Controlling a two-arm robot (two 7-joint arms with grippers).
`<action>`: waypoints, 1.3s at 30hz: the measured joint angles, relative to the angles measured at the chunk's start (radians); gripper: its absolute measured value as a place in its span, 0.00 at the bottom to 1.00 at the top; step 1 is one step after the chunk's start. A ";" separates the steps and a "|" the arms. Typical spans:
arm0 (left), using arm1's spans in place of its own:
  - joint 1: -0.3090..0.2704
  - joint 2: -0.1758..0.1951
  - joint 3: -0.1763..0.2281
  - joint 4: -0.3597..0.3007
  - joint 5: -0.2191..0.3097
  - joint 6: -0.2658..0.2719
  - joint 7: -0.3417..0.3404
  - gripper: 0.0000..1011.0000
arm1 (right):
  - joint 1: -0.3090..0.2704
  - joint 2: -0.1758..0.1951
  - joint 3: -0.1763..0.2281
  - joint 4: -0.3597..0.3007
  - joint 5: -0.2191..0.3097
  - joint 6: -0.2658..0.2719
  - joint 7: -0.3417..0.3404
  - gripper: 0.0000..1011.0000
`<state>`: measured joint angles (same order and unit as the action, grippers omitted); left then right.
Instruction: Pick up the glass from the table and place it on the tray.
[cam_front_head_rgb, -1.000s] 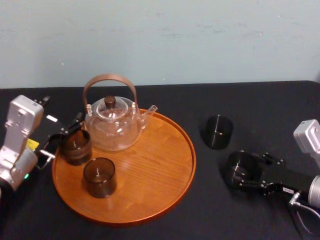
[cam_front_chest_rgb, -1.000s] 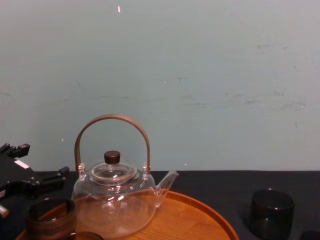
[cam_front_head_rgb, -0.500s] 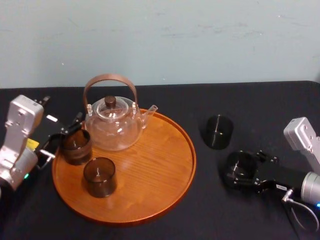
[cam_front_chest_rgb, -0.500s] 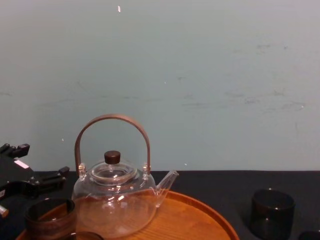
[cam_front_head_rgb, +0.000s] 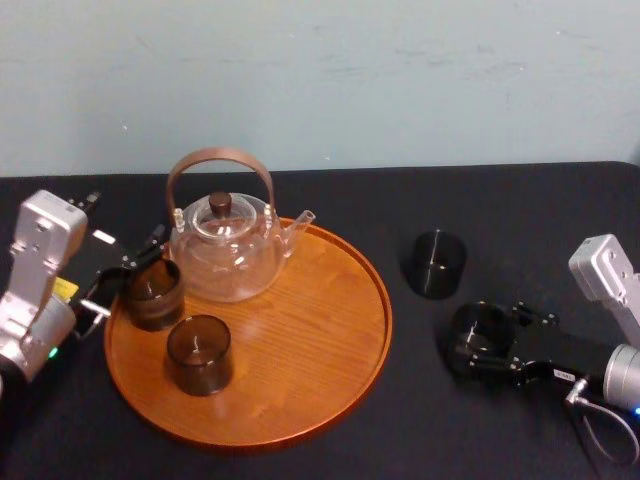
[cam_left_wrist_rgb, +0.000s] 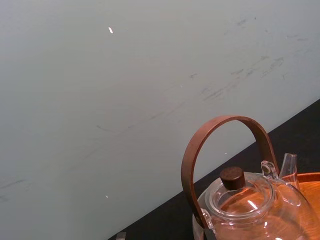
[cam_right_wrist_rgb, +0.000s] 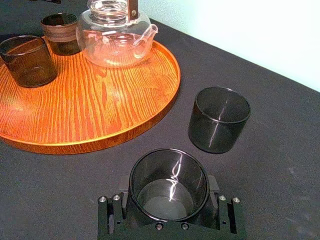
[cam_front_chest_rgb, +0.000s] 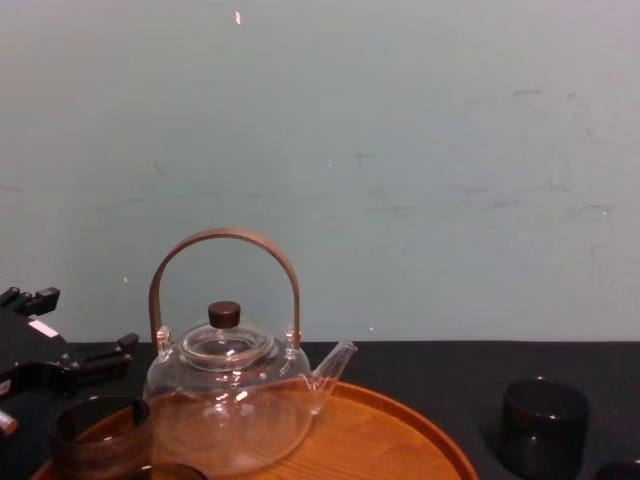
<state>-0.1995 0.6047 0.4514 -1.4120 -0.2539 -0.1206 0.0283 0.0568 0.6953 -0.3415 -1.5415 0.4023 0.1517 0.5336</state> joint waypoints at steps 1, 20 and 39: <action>0.000 0.000 0.000 0.000 0.000 0.000 0.000 0.99 | 0.000 0.000 0.000 0.000 0.000 0.000 0.000 0.92; 0.000 0.000 0.000 0.000 0.000 0.000 0.000 0.99 | -0.002 0.001 0.003 -0.002 0.005 -0.002 0.003 0.89; 0.000 0.000 0.000 0.000 0.000 0.000 0.000 0.99 | 0.075 0.023 -0.018 -0.064 0.039 -0.040 0.074 0.89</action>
<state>-0.1995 0.6047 0.4514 -1.4120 -0.2539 -0.1205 0.0283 0.1320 0.7181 -0.3593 -1.6052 0.4417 0.1120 0.6078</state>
